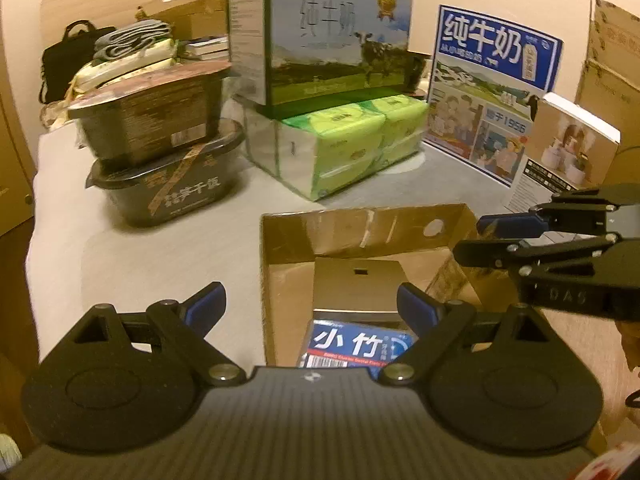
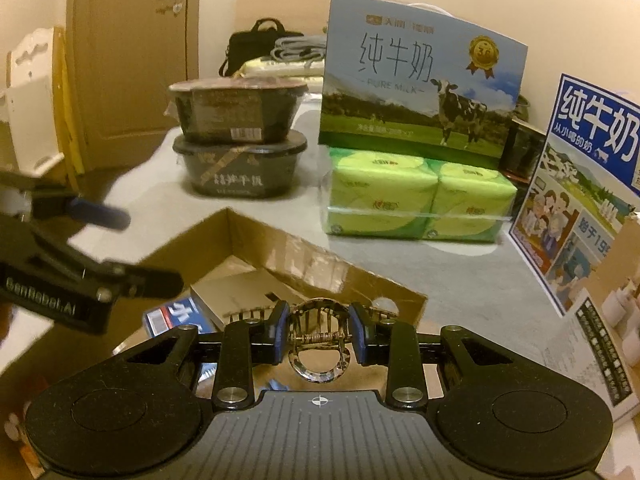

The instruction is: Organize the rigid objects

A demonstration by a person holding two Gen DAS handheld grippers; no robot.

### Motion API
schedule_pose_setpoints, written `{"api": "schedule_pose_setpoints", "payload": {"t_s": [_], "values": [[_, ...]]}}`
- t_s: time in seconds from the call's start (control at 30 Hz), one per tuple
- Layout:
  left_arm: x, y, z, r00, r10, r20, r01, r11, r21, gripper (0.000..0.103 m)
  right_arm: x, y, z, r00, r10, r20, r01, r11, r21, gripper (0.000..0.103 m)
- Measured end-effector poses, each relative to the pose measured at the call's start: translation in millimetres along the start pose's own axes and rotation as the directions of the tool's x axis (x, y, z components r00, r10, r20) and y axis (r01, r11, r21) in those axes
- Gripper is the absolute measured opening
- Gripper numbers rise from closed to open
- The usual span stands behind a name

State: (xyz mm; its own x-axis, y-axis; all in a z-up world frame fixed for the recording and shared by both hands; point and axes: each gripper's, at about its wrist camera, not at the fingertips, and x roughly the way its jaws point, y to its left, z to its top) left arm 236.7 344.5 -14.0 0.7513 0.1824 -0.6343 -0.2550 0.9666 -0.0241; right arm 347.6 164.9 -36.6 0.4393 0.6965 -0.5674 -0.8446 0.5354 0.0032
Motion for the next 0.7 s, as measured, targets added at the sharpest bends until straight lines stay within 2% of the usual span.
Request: {"api": "schedule_pose_setpoints", "payload": {"t_s": [0.03,0.13,0.17,0.5,0.7], "values": [[-2.9,1.0,-1.8,1.000,0.004,0.003,-0.004,1.000,-0.009,0.091,-0.8,-2.0,0.8,1.000,0.010,0.005,-0.011,1.000,0.021,0.033],[-13.8,1.1,-7.7,1.000,0.020,0.017,-0.019,1.000,-0.023,0.094,-11.8,-4.3,1.1,0.999,-0.016,0.035,0.014,0.999,0.045,0.054],[-18.2,0.5,-9.6,0.999,0.023,0.022,-0.023,0.999,-0.026,0.095,-17.1,-4.6,0.1,0.999,-0.022,0.041,0.020,0.998,0.052,0.056],[-80.8,-16.1,-35.9,0.999,0.024,0.037,-0.021,0.996,-0.083,0.101,-89.6,19.7,-36.1,0.997,-0.067,0.022,0.064,0.988,0.139,0.061],[-124.5,-28.1,-60.6,0.999,0.026,0.031,-0.022,0.991,-0.133,0.102,-134.4,44.7,-60.8,0.997,-0.075,-0.025,0.079,0.974,0.212,0.070]]}}
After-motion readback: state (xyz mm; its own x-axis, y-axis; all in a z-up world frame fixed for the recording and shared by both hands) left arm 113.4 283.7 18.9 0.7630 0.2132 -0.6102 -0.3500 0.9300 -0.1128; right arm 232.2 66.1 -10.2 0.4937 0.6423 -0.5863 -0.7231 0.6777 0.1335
